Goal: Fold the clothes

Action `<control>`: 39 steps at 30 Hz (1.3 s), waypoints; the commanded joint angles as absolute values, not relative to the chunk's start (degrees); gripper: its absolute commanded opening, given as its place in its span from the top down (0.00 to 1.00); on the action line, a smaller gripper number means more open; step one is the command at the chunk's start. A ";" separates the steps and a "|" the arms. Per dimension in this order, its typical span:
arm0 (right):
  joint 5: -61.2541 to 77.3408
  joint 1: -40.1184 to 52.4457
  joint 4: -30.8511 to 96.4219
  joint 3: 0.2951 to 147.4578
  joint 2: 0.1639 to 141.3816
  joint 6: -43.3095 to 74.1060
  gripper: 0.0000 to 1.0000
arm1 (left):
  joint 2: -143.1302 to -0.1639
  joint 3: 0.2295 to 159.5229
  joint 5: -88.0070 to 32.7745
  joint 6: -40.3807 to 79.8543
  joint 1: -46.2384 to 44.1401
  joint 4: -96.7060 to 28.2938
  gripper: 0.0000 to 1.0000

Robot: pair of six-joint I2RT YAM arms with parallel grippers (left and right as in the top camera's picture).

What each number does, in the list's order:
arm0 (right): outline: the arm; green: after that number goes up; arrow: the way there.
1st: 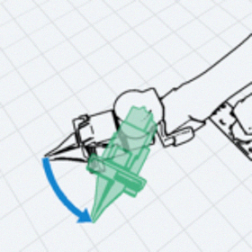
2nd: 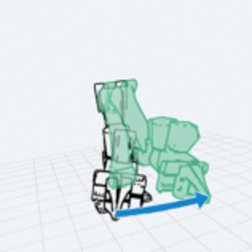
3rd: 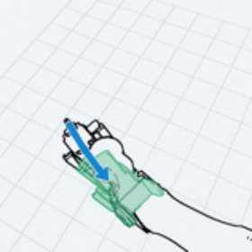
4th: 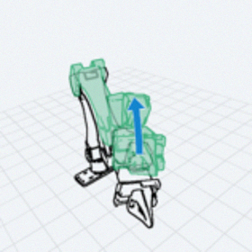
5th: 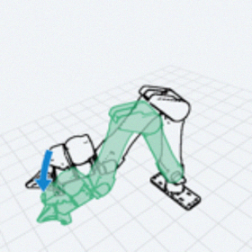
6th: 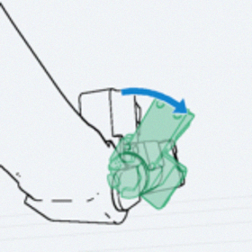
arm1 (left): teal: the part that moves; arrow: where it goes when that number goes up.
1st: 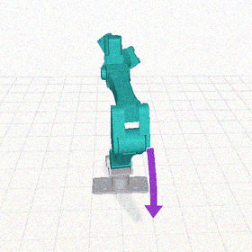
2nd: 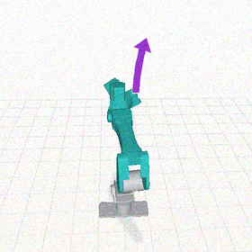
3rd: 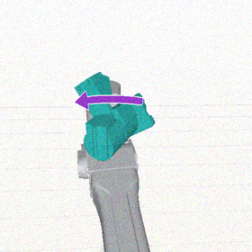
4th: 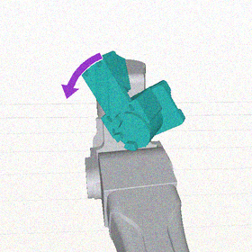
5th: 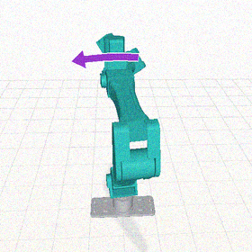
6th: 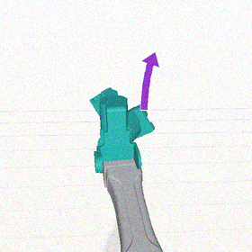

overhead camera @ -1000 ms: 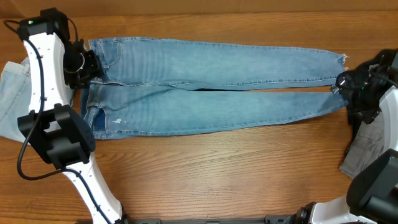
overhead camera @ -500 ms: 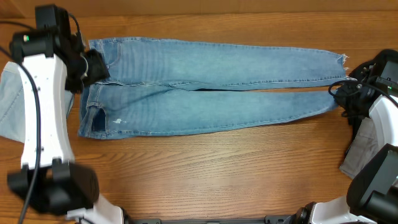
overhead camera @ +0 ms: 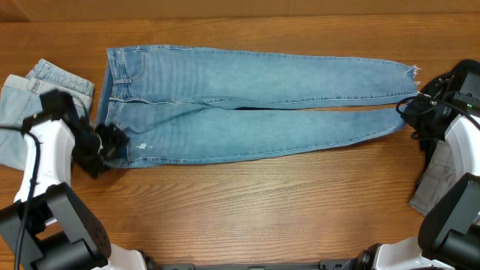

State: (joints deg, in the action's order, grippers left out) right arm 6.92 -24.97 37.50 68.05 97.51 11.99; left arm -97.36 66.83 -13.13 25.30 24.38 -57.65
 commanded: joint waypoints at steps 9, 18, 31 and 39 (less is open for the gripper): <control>7.38 -24.82 37.34 67.81 98.08 11.92 0.96 | -96.84 59.57 -5.39 32.82 24.91 -47.94 0.21; 7.38 -24.82 37.52 67.81 98.08 11.92 0.96 | -96.84 48.77 -5.58 31.27 24.88 -31.83 0.24; 10.11 -24.82 41.47 70.26 95.92 11.68 0.96 | -84.23 54.39 -11.44 26.76 24.84 -39.53 0.96; 4.95 -24.84 50.41 71.00 91.02 13.93 0.96 | -75.35 54.61 -11.53 26.72 24.84 -49.28 0.96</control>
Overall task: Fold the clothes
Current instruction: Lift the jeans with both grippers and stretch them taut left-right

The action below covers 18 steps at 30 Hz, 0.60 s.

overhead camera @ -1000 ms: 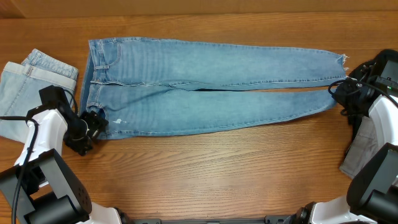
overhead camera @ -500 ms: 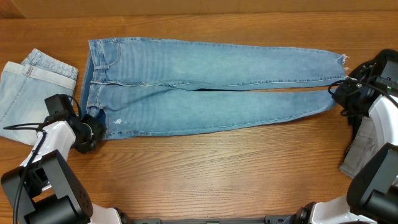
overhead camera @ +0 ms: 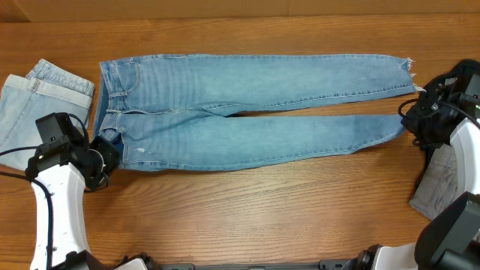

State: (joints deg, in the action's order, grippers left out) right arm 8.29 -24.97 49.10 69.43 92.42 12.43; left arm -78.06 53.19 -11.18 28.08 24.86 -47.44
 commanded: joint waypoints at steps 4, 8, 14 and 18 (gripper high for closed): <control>1.54 -24.88 54.50 71.02 90.74 16.75 0.96 | -73.28 54.61 -11.40 23.59 24.84 -55.88 0.95; 1.30 -24.88 54.48 75.24 89.36 16.03 0.96 | -71.81 61.32 -11.40 20.69 24.84 -62.98 0.96; 1.83 -24.77 44.99 77.34 89.36 12.16 0.96 | -71.88 73.17 -11.44 19.49 24.84 -68.45 0.96; 1.56 -24.77 37.91 77.34 89.36 12.14 0.96 | -72.99 73.36 -11.46 21.04 24.84 -64.07 0.96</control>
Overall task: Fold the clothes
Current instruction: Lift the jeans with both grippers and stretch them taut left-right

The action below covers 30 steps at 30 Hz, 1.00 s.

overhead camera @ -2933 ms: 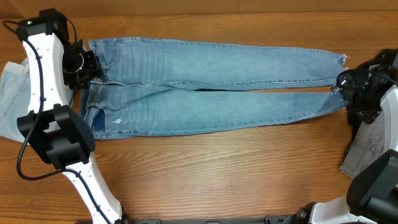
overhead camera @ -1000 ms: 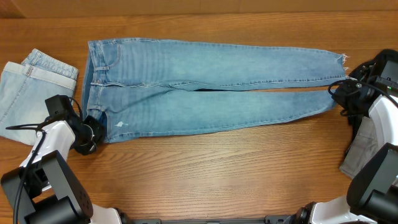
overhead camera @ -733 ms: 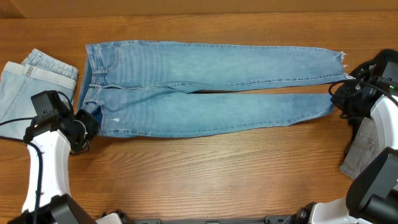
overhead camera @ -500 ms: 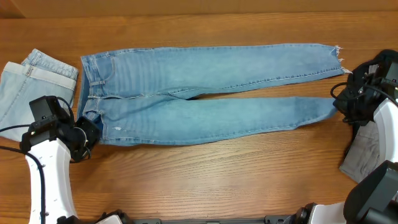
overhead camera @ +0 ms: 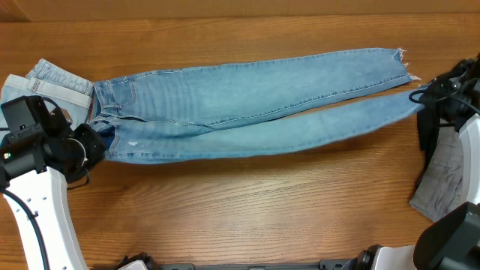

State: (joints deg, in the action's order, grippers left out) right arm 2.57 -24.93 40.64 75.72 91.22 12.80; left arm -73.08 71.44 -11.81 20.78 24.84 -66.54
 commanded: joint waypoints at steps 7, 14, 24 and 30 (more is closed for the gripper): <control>0.89 -24.77 33.65 77.34 89.49 12.16 0.96 | -78.19 73.36 -11.70 22.55 24.84 -56.99 0.96; 0.01 -24.77 29.74 77.34 92.95 12.19 0.96 | -80.58 73.56 -13.65 24.93 24.77 -49.60 0.96; -2.24 -21.30 21.08 77.34 99.81 12.19 0.96 | -87.46 73.56 -14.66 25.63 20.78 -37.67 0.96; -4.84 -20.23 16.01 77.34 103.00 13.30 0.96 | -89.27 73.58 -12.71 25.98 18.61 -31.07 0.96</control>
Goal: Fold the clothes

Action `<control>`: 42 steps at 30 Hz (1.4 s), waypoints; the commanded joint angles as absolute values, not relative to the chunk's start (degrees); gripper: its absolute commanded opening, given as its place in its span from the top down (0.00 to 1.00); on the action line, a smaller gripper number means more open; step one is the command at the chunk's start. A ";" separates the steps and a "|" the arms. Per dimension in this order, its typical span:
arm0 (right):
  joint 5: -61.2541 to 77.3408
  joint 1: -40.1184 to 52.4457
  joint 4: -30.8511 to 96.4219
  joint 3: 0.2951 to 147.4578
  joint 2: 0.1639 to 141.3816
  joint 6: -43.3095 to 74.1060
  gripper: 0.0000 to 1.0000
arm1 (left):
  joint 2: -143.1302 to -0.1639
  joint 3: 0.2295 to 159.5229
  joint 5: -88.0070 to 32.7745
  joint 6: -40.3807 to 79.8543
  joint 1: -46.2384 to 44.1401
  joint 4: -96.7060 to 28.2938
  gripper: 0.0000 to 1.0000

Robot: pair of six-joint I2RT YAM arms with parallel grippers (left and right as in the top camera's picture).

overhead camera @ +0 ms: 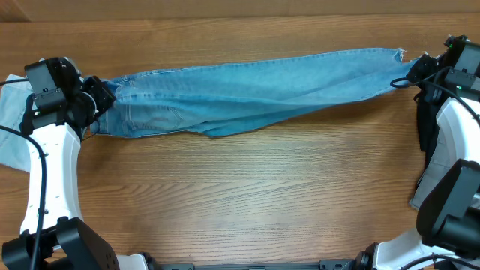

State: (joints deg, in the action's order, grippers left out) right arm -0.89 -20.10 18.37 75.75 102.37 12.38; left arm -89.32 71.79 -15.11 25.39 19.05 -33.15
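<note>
A pair of light blue jeans (247, 94) stretches across the far half of the table, folded lengthwise so one leg lies over the other. My left gripper (101, 96) is shut on the waistband at the left end. At the right end my right gripper (409, 75) is shut on the leg hem. Part of the lower leg hangs in a loose fold (217, 129) toward the table's middle.
Another light denim garment (11, 120) lies at the far left, mostly behind my left arm. A grey cloth (439, 184) lies at the right edge under my right arm. The wooden table (247, 202) stretches toward the front.
Both grippers have moved toward the back of the table with the jeans' near edge. The near leg now lies over the far leg, and the waistband has shifted left.
The jeans lay flat with both legs spread, my left gripper at the waistband's near corner and my right at the near leg's hem. Then both ends were held and the near leg drew closer to the far one. Now the legs overlap.
</note>
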 commanded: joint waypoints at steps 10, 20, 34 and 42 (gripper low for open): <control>-6.00 -20.18 10.87 77.34 107.83 15.49 0.96 | -94.98 73.58 -7.53 25.93 18.35 -26.94 0.95; -5.93 -16.78 2.44 77.34 114.15 16.51 0.43 | -96.99 73.56 -1.45 22.85 18.33 -25.19 0.32; 3.14 -16.19 28.67 95.70 112.81 7.99 0.00 | -97.23 90.87 -6.00 16.93 13.39 -43.29 0.61; 8.32 -16.19 37.15 96.38 114.21 -4.19 0.50 | -110.39 89.95 -5.82 12.82 7.14 -39.70 0.79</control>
